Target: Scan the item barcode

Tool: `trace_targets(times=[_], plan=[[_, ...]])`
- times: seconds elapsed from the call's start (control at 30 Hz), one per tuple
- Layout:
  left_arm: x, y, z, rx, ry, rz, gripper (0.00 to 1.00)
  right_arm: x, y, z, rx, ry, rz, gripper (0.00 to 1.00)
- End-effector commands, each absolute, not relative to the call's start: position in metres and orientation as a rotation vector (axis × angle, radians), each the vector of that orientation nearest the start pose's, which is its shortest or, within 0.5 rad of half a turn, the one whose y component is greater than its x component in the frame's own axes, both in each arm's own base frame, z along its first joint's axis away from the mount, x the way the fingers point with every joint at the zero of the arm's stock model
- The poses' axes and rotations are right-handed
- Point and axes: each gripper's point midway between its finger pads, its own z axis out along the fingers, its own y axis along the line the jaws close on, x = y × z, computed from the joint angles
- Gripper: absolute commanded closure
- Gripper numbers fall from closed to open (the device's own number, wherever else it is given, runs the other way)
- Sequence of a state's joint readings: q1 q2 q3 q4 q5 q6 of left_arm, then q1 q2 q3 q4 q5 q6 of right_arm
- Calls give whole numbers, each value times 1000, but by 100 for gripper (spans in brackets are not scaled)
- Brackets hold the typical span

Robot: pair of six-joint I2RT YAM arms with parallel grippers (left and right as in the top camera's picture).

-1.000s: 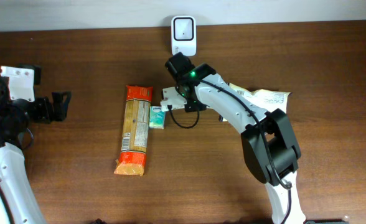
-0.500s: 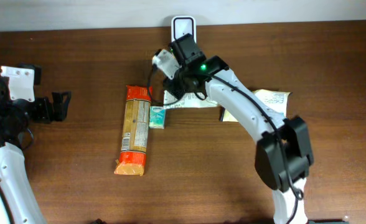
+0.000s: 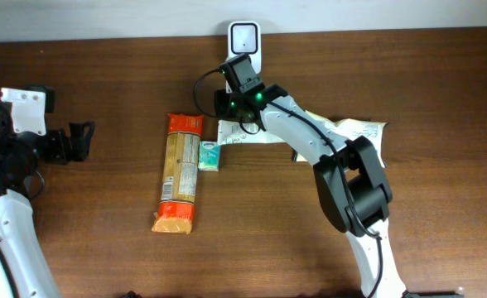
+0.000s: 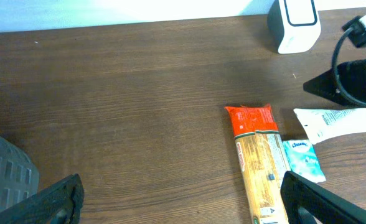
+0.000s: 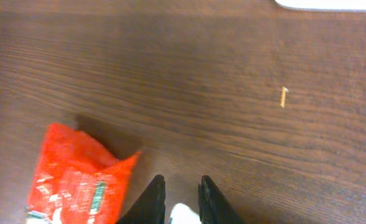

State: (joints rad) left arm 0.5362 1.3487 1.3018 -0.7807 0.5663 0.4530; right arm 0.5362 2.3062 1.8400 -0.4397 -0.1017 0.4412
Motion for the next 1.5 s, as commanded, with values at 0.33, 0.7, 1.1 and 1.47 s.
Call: trace_targets(times=[0.33, 0.7, 1.1, 1.47], plan=[[355, 103, 263, 184, 2223, -155, 1, 357, 278, 37, -381, 3191, 552, 89], [355, 103, 263, 184, 2223, -154, 1, 401, 234, 163, -718, 2871, 536, 11], [355, 103, 263, 184, 2223, -154, 1, 377, 196, 65, -1078, 2811, 981, 1], [355, 103, 263, 184, 2223, -154, 1, 372, 201, 4, -1105, 2874, 1029, 13]])
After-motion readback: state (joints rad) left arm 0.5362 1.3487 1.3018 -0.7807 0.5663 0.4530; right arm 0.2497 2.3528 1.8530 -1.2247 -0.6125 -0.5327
